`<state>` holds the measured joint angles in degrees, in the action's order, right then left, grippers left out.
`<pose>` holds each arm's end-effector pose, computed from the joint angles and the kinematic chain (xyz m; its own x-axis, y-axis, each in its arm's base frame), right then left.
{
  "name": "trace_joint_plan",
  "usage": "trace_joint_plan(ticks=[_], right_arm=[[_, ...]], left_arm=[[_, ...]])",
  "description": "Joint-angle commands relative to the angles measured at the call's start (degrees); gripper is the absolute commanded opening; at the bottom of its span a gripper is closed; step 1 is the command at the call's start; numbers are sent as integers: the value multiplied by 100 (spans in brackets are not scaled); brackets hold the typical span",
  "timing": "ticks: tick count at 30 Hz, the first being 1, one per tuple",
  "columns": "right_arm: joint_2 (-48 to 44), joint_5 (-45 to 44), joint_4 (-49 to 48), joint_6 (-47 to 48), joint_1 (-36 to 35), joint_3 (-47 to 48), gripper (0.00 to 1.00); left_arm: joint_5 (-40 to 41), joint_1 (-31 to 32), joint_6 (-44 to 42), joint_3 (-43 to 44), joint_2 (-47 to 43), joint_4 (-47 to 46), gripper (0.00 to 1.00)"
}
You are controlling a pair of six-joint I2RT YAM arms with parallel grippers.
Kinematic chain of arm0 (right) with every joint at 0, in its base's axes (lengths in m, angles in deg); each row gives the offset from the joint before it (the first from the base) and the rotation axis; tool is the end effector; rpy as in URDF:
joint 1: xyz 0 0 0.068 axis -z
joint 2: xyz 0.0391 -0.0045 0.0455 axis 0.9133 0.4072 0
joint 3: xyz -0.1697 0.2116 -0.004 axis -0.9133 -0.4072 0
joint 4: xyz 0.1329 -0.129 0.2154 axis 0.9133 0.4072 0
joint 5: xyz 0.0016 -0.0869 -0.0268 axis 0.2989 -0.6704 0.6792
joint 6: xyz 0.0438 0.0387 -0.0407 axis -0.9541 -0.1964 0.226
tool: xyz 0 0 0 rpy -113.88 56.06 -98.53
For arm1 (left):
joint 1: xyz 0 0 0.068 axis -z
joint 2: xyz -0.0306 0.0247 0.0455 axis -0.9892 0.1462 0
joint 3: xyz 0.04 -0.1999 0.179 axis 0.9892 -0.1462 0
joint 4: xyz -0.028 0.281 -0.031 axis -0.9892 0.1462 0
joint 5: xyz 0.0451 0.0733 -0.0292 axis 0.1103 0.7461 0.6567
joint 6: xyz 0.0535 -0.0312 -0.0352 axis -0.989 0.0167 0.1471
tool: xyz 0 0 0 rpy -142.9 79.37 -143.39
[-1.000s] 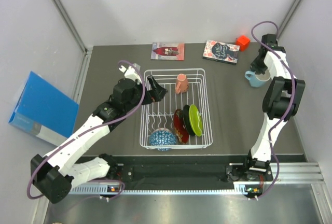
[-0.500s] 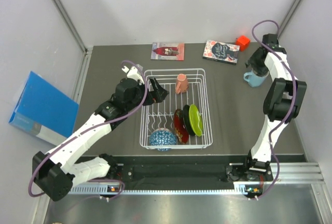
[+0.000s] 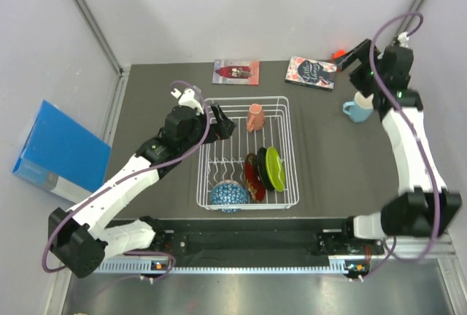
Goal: Unload the mixed dishes from the dish rack
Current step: Place the cup at the center of the board, then pick up the cup from the dish rack.
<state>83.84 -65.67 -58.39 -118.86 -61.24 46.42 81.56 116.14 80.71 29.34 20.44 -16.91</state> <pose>0.3732 -0.0243 0.3821 -0.3420 0.6885 -0.6396 0.2785 0.7243 0.6307 0.2486 -0.1677 0.3079 -0.5838 -0.3573 -0.7290 0.2100 0.8009 -0.5607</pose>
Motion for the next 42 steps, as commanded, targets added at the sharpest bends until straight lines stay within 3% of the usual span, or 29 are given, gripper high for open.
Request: trace_joint_plan(ticks=[1,5,8,11,12,14,15,17,18,21,22,27,30,32,34,39,42], right_arm=[[-1271,1361,-2288,-819,-1025,-1367,100],[-1861,1418,-3459,-866,-1746,-2159,100],[-2397,357,-3198,248,-2405,-2135,100],[-2662,-2397,-2285,1874,-3800,-1653,100],[-2592,-3859,-2004,2513,-4570,-1555,99],[-2487,-5073,-1905,2277,-5129,-1457,100],[-2469,-5034,-1748,1934,-5044,-1475,100],[-2643,-4098,-1764,1669,-4590,-1806,100],[-2766,-3067,-1860,1606,-4395,-1974,100],[-3399,-1202,-3200,1421,-3884,-3045,100],[-3496,-976,-3710,1325,-3822,-3292,100],[-2970,-824,-2802,1395,-3769,-2785,100],[-2987,-1251,-2897,1071,-3778,-2889,100],[-3144,-1684,-2915,274,-3726,-3179,99],[-3250,-1624,-3380,217,-3716,-3486,100],[-2936,-152,-3821,672,-3716,-3409,100],[-2846,-198,-3829,744,-3821,-3303,100]], left_arm=[[422,17,-246,197,114,-569,99],[457,17,-229,310,333,-626,99],[309,17,-290,942,1060,24,99],[474,17,-255,1382,1535,446,99],[666,17,-238,1583,1651,578,99],[808,17,-238,1751,1905,780,99],[1035,8,-185,1848,1968,799,99],[1221,17,-45,1858,2003,729,99],[1222,17,-9,1779,1977,607,99],[960,-96,8,1314,1810,-192,99],[454,-141,8,1243,1784,-325,99],[-192,-150,-299,1944,2407,95,99],[-220,-141,-440,2104,2566,254,99],[-176,-141,-448,2008,2478,114,99],[-175,-141,-492,1928,2391,0,99],[-105,-141,-711,1945,2372,43,99],[-157,-141,-931,2103,2521,131,99]])
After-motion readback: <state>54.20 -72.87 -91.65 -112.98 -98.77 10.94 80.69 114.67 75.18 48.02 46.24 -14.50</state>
